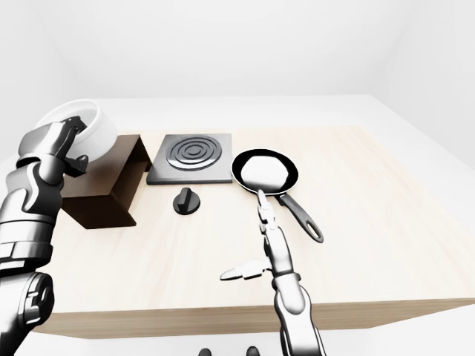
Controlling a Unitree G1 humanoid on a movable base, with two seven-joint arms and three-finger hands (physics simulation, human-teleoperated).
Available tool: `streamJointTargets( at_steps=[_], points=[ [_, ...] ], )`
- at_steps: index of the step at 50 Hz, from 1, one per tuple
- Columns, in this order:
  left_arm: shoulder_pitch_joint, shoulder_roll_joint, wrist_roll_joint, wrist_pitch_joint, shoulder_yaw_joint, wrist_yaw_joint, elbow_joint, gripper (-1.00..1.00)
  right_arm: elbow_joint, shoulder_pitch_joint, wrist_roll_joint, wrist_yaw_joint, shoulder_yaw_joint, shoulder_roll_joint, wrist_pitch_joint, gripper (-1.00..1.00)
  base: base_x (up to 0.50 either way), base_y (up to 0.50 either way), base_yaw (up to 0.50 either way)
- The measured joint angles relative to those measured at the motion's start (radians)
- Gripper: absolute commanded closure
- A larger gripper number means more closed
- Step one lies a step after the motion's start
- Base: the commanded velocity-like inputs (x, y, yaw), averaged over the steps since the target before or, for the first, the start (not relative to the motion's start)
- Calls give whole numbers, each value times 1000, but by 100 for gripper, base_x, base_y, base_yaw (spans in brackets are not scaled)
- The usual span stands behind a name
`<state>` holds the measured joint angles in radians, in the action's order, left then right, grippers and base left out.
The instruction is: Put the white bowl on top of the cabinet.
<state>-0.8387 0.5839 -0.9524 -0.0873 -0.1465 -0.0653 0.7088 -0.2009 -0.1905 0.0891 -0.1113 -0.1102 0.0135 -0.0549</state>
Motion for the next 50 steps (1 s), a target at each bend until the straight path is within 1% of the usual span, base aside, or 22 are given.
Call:
streamJointTargets(
  at_steps=[16,30,50],
  points=[
    [-1,4,8,0,6,28,41,100,11,0,7,0,-6,0,-10,-100,0,0,0],
    [8,3,37,0,9,76,92,100,20,-1,14,3,-11,0,-18,-100,0,0,0],
    [17,-1,61,0,13,116,135,100,33,-2,22,8,-19,0,-30,-100,0,0,0]
  ],
)
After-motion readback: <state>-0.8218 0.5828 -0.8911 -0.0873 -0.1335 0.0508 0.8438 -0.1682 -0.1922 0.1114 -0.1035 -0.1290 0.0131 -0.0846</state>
